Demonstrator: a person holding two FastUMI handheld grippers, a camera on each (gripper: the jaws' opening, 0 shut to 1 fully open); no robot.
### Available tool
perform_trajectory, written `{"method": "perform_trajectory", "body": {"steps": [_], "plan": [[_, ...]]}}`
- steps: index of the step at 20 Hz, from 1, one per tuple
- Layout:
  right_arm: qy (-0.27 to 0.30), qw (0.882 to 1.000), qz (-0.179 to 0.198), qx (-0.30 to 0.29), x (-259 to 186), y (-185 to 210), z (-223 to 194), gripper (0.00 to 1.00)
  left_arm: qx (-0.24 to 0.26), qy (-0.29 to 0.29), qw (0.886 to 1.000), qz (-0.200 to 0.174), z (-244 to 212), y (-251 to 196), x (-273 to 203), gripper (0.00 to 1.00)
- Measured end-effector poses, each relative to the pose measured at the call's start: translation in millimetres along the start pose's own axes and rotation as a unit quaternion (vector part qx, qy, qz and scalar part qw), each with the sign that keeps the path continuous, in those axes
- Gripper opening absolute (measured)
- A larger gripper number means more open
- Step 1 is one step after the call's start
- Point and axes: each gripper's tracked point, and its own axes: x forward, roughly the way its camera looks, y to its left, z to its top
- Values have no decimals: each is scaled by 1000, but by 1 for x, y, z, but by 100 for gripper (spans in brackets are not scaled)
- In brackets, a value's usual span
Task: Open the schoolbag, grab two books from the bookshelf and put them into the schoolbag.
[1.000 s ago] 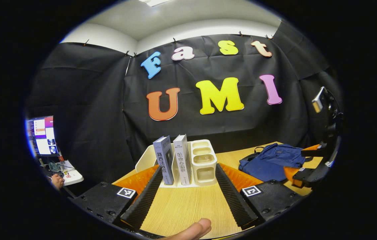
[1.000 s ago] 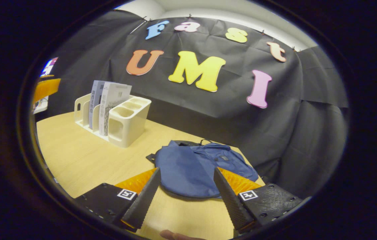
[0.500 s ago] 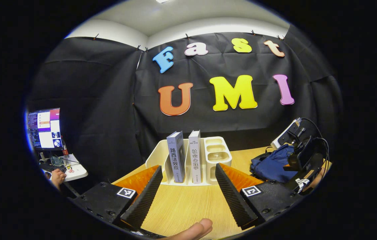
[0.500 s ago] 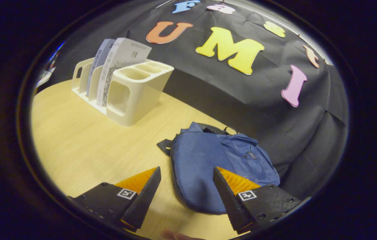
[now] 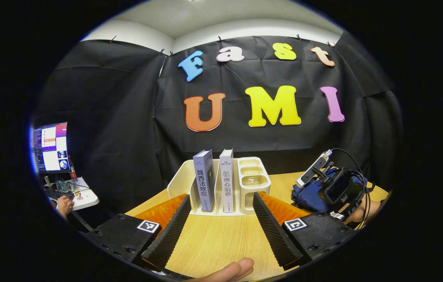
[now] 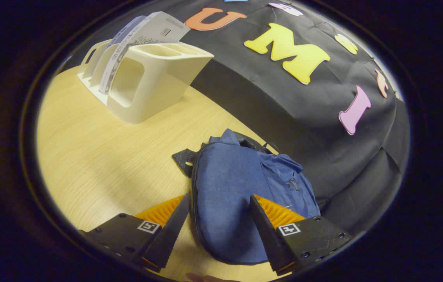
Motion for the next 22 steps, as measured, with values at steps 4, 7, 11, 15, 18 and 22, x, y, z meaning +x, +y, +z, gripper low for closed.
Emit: {"method": "perform_trajectory", "body": {"steps": [4,7,11,15,18,22], "plan": [[19,999,-23,-11,8,-7,0,90,-3,11,1000,-4,-6,-2,3,99],[16,999,-33,-11,1,-17,7,86,0,10,1000,-3,-5,-1,3,100],[11,998,-55,-8,-3,-39,20,74,-8,14,1000,0,-7,1,4,99],[31,997,-75,-13,16,-51,21,60,-15,14,1000,-5,-7,0,3,100],[17,996,-85,-15,11,-68,35,23,-15,16,1000,-4,-8,1,5,100],[34,997,-48,41,14,-92,43,7,-20,30,999,2,-17,3,10,100]]}}
